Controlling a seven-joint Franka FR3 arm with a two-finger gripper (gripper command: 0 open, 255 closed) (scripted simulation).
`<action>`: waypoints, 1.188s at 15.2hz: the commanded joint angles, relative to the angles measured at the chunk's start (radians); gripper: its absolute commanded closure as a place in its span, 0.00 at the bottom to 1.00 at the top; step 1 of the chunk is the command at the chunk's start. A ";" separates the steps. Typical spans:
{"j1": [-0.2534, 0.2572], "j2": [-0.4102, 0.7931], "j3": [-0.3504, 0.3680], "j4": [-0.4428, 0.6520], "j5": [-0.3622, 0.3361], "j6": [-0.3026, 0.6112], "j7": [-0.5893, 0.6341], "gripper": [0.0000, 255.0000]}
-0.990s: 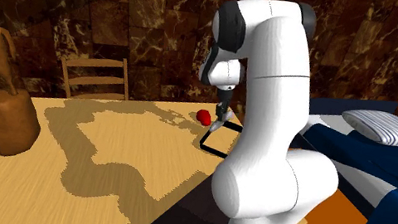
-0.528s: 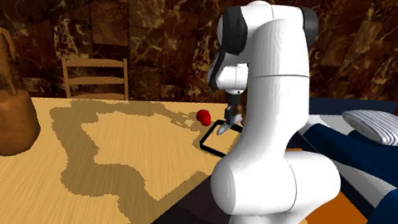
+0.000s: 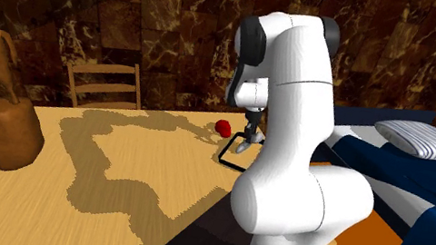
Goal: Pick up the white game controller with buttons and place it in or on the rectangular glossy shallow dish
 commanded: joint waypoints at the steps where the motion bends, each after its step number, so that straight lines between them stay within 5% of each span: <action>1: -0.006 0.031 0.008 0.003 0.008 0.027 -0.002 1.00; 9: -0.006 0.031 0.008 0.003 0.008 0.027 -0.002 1.00; 10: -0.006 0.031 0.008 0.003 0.008 0.027 -0.002 0.00; 18: 0.020 -0.052 -0.013 -0.016 -0.014 -0.037 0.012 0.00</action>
